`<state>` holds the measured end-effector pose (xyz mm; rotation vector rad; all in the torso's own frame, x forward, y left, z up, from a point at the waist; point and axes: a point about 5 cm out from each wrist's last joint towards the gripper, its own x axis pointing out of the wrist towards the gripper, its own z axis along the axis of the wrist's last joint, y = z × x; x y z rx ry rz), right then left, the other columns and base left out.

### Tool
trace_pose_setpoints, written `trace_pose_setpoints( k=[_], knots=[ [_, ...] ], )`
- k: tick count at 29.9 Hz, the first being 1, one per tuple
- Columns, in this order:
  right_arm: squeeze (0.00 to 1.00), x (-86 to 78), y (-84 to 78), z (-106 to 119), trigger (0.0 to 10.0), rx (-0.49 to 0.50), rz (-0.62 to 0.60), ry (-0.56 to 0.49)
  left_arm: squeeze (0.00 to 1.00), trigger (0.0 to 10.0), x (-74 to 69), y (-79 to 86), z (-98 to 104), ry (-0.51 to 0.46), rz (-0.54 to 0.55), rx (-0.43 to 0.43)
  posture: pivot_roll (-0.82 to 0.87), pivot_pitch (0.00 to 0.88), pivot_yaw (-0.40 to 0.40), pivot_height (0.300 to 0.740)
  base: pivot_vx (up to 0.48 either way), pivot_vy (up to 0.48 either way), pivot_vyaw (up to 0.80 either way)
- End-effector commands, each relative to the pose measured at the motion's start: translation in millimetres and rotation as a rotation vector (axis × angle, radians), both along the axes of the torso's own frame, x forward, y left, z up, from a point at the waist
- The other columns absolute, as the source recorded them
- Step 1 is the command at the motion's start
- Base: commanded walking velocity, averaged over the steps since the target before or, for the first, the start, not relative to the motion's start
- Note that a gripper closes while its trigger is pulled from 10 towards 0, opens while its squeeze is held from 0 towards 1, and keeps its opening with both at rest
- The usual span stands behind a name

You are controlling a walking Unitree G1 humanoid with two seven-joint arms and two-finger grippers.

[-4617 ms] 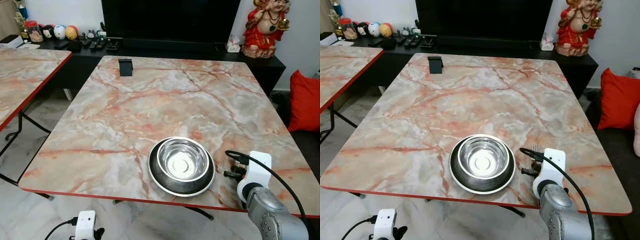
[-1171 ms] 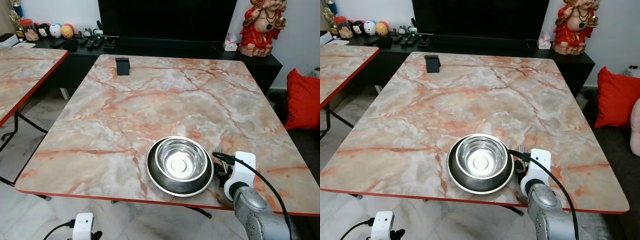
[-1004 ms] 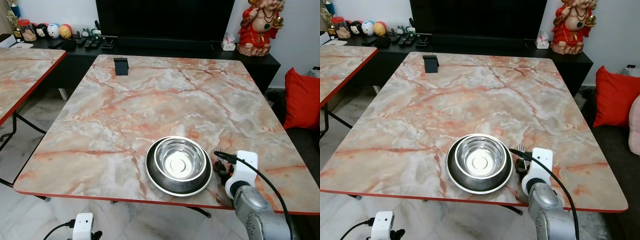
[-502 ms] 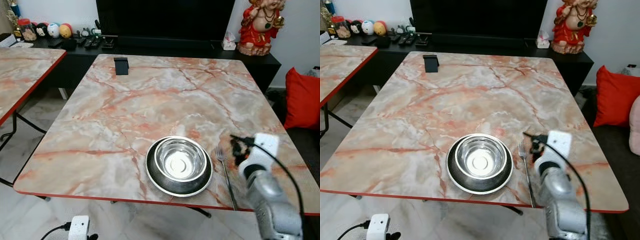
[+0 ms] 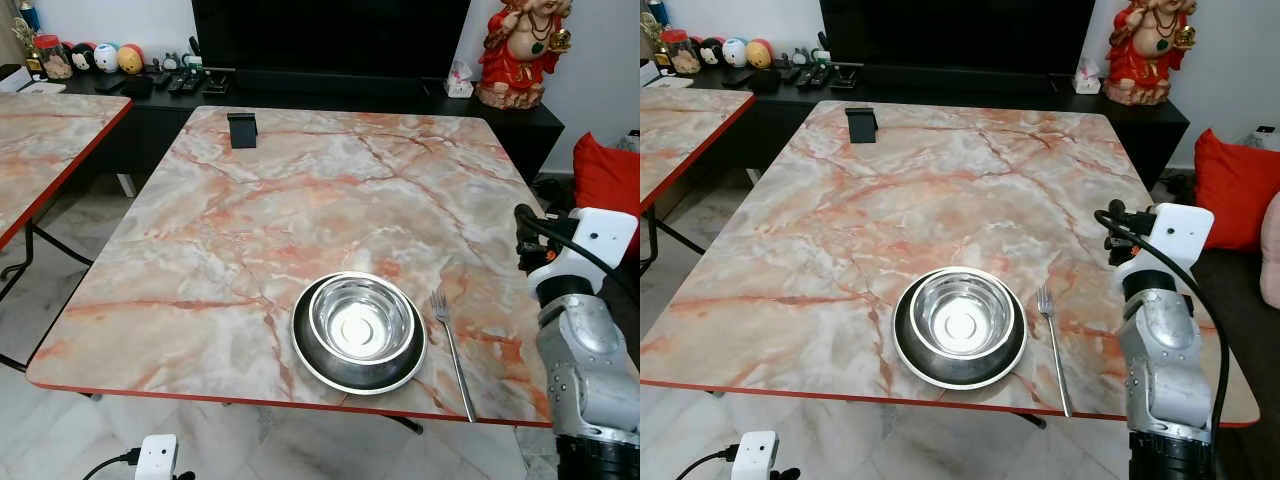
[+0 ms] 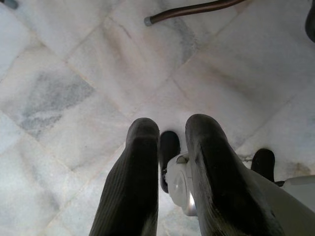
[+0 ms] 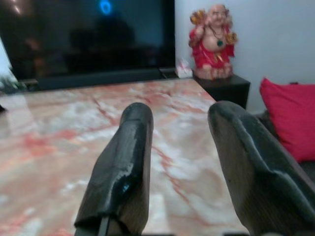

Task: Setting the table

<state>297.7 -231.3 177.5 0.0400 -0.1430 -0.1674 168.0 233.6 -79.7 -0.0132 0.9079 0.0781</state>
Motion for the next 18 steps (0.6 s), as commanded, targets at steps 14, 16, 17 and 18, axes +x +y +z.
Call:
trace_pose_setpoints(
  k=[14,16,17,18],
  knots=[
    [0.0,-10.2,44.0,10.9,10.0,-0.118,0.053,-0.231,0.0,10.0,-1.9,-5.0,-2.4,0.009,0.011,0.005,-0.01,0.0,-0.016,0.74,0.0,0.0,0.0],
    [0.0,-11.2,44.7,6.2,10.0,-0.113,0.049,-0.232,0.0,10.0,-3.0,-4.9,-2.8,0.011,0.011,0.006,0.0,0.0,-0.012,0.74,0.0,0.0,0.0],
    [0.0,-11.4,45.0,5.6,10.0,-0.115,0.048,-0.233,0.0,10.0,-3.3,-4.9,-3.0,0.012,0.011,0.006,0.0,0.0,-0.012,0.74,0.0,0.0,0.0],
    [0.0,-11.4,45.5,4.6,10.0,-0.119,0.047,-0.233,0.0,10.0,-3.7,-4.8,-3.1,0.013,0.011,0.006,0.01,0.0,-0.007,0.74,0.0,0.0,0.0]
  ],
)
